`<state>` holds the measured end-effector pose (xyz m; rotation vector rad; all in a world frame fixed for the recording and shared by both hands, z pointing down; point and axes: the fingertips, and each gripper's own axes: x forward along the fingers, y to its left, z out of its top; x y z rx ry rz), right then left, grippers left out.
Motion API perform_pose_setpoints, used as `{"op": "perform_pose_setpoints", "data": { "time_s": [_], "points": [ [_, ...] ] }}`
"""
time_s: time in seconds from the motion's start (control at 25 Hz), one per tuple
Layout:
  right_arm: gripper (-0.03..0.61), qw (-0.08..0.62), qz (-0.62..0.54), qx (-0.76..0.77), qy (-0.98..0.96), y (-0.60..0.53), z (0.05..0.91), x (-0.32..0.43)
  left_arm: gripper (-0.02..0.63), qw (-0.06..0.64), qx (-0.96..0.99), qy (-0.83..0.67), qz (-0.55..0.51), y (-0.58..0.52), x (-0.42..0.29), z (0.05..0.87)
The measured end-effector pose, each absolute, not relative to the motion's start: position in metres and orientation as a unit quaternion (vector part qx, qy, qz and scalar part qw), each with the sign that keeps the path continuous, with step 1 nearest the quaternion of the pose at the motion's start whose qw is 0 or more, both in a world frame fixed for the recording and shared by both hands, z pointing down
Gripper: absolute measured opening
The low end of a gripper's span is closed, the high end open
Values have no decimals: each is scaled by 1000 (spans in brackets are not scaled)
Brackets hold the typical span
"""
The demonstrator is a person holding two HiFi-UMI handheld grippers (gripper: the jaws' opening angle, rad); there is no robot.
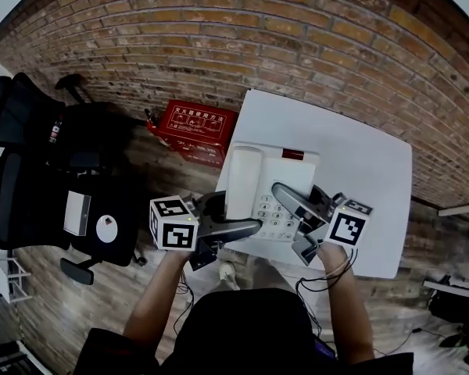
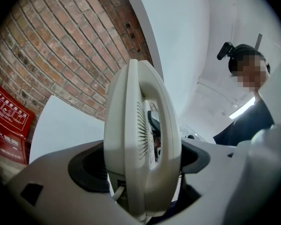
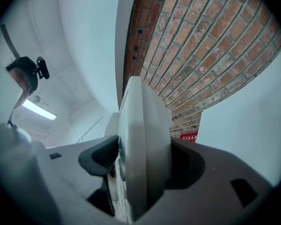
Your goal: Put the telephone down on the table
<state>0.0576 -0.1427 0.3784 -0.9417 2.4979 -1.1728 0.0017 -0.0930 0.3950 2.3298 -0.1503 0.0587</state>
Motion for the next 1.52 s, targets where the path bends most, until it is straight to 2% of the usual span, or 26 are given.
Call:
{"op": "perform_pose_setpoints", "data": {
  "time_s": [1.08,1.52],
  "points": [
    [289,62,-463,-316,826,-212,479,74,416,460,882,-91,42,-156,23,489],
    [295,68,-484,-310,816,-230,516,78,416,482,870,-92,54,-174,28,521]
  ]
}}
